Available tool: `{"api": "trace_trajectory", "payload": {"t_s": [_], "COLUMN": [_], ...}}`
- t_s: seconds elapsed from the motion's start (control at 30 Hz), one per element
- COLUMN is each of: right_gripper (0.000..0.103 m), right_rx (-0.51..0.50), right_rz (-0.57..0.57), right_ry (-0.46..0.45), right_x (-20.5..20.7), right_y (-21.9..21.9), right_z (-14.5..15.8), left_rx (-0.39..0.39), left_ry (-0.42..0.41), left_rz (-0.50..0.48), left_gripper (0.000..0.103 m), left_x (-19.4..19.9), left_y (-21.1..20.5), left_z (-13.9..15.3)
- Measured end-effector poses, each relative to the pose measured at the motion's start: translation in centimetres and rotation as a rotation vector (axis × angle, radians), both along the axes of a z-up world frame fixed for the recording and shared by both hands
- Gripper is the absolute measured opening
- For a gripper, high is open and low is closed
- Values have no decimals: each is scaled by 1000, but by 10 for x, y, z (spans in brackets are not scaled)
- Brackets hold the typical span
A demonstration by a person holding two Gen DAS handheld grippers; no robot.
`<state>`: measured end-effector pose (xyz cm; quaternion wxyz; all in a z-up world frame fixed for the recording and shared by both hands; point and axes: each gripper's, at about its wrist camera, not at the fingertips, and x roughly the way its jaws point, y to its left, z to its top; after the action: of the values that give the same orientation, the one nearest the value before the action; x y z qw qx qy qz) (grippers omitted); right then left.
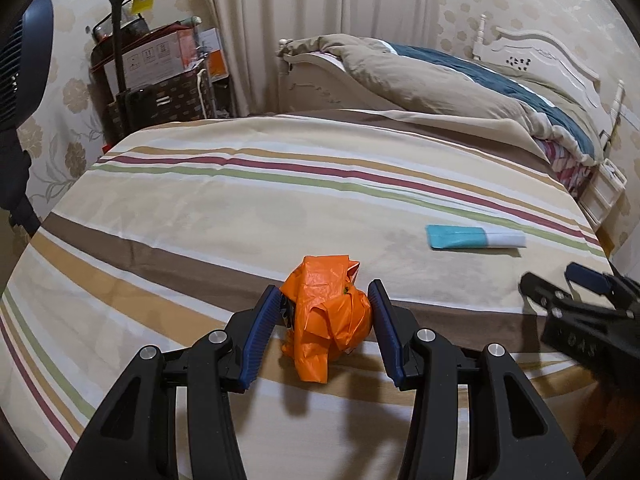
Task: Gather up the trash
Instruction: 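Reach the right tool toward the white-and-teal tube while the left holds the orange bag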
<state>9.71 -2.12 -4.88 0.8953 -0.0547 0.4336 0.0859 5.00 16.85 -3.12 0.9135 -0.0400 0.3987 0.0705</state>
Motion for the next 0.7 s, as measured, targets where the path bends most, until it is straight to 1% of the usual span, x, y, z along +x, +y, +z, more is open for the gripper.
{"api": "trace_trajectory", "payload": {"t_s": [0.17, 0.47, 0.7], "right_gripper": [74, 77, 77], "right_rx": [4, 11, 24], "right_rz": [-28, -94, -144], "right_ry": [0, 3, -1], "right_x": [24, 66, 72], "right_y": [8, 8, 3], "right_z": [0, 0, 1], "left_rx": [-2, -1, 3], "left_ry": [-1, 1, 1], "left_rz": [23, 64, 77], "left_gripper": [48, 48, 48], "left_x": [0, 9, 17], "left_y": [17, 42, 54], "left_z": [0, -1, -1]}}
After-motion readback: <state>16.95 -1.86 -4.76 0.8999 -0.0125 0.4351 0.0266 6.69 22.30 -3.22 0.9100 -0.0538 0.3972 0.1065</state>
